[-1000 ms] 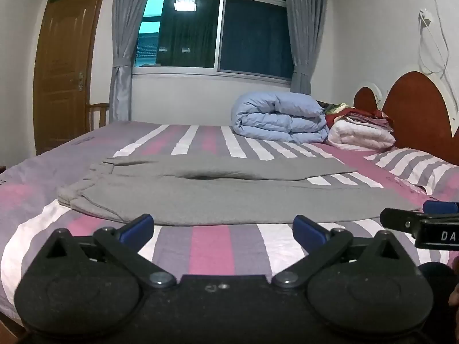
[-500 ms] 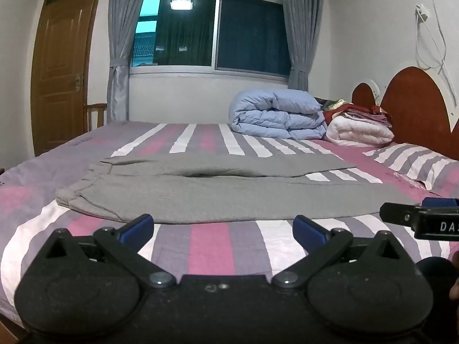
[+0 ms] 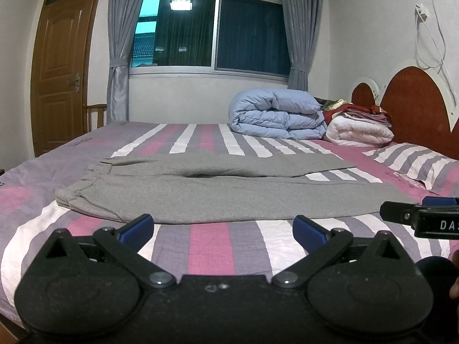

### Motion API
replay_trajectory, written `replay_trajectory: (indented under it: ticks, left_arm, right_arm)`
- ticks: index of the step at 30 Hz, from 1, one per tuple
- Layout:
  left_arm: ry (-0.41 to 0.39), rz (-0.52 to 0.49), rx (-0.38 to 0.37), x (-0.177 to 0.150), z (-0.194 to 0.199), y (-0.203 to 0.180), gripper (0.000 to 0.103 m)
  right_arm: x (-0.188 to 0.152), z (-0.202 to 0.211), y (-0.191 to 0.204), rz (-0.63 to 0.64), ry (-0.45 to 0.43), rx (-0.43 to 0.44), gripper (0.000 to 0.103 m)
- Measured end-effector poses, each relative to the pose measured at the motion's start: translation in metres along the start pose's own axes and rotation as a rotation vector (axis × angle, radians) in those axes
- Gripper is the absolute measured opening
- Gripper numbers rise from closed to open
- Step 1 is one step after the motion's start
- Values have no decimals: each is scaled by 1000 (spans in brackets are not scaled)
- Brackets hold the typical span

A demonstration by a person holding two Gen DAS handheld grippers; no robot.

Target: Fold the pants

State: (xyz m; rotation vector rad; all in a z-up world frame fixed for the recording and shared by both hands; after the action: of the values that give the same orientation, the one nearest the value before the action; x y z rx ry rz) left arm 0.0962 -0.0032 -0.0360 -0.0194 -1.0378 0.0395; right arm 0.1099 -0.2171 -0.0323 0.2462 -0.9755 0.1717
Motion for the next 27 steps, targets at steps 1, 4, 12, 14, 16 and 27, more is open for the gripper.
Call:
replay_trajectory:
  ticks: [1, 4, 12, 14, 16, 27]
  left_arm:
    - [-1, 1, 0, 0, 0, 0, 97]
    - [-1, -1, -1, 0, 0, 0, 97]
    - [-1, -1, 0, 0, 0, 0, 97]
    - [-1, -1, -2, 0, -1, 0, 97]
    - [-1, -1, 1, 0, 0, 0, 97]
    - [0, -1, 0, 0, -1, 0, 97]
  right_arm:
    - [0, 0, 0, 0, 0, 0, 103]
    - [0, -1, 0, -2, 0, 0, 103]
    - [2, -2, -2, -5, -1, 0, 103]
    - [1, -1, -2, -5, -1, -1, 103]
    - [1, -1, -2, -4, -1, 0, 103]
    - [2, -2, -2, -4, -2, 0, 103]
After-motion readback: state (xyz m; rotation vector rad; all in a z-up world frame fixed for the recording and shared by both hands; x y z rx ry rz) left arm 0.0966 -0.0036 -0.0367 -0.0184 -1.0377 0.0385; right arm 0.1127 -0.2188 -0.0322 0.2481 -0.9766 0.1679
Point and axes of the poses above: each gripper's, at about its wrist camera, not at the fingertips, and z roughly against the way its jaws point, y to its left, x to its top, the point moved 10 cm from there along -z, roughly the way its jaws point, and after that the axes turned 11 degrees about y, right-handed, at the moved point
